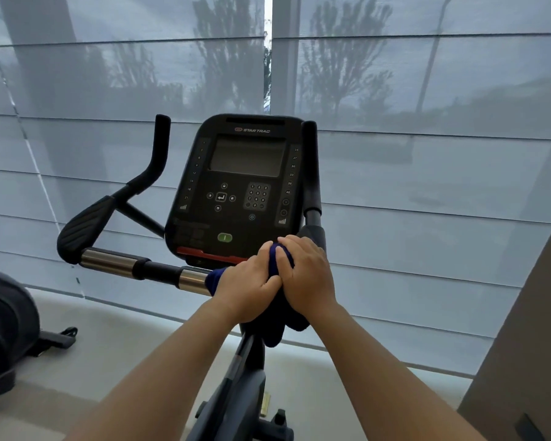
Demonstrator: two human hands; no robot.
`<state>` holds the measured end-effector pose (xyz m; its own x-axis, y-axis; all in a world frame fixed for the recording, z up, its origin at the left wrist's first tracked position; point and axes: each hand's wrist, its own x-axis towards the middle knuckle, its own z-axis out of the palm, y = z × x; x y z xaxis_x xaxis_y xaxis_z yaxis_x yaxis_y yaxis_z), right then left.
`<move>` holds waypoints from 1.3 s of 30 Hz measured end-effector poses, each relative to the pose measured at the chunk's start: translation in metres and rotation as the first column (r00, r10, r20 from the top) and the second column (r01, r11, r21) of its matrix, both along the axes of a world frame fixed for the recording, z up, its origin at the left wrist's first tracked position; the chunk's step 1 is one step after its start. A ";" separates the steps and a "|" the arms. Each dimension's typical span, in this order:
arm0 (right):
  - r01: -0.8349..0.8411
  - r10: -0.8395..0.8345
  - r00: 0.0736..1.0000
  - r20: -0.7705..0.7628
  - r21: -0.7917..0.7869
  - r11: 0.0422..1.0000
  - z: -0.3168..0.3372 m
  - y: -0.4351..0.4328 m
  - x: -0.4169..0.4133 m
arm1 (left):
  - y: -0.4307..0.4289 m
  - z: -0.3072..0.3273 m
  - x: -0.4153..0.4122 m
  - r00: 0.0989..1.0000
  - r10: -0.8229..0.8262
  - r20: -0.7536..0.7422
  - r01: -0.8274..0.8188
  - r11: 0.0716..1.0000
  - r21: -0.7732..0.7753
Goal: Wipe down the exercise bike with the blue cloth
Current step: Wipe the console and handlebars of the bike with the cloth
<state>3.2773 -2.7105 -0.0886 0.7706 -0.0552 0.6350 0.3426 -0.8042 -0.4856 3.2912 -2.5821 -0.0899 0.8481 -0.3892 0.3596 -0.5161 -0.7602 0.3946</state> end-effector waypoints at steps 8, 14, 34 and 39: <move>0.101 -0.102 0.995 0.007 -0.186 0.977 -0.021 0.000 -0.063 | 0.014 -0.025 -0.038 0.997 -0.057 0.055 0.060 0.997 -0.057; -0.032 -0.049 0.988 -0.146 -0.506 0.862 -0.005 -0.007 -0.064 | 0.028 -0.018 -0.029 0.995 0.003 -0.103 0.009 0.993 0.118; 0.096 -0.069 0.992 0.103 -0.280 0.955 -0.036 0.023 -0.042 | 0.016 -0.037 0.002 0.909 0.113 0.401 -0.140 0.989 0.039; 0.219 -0.195 0.974 0.112 -0.262 0.940 -0.041 0.050 -0.044 | 0.055 -0.042 0.002 0.940 -0.040 0.340 0.010 0.996 0.089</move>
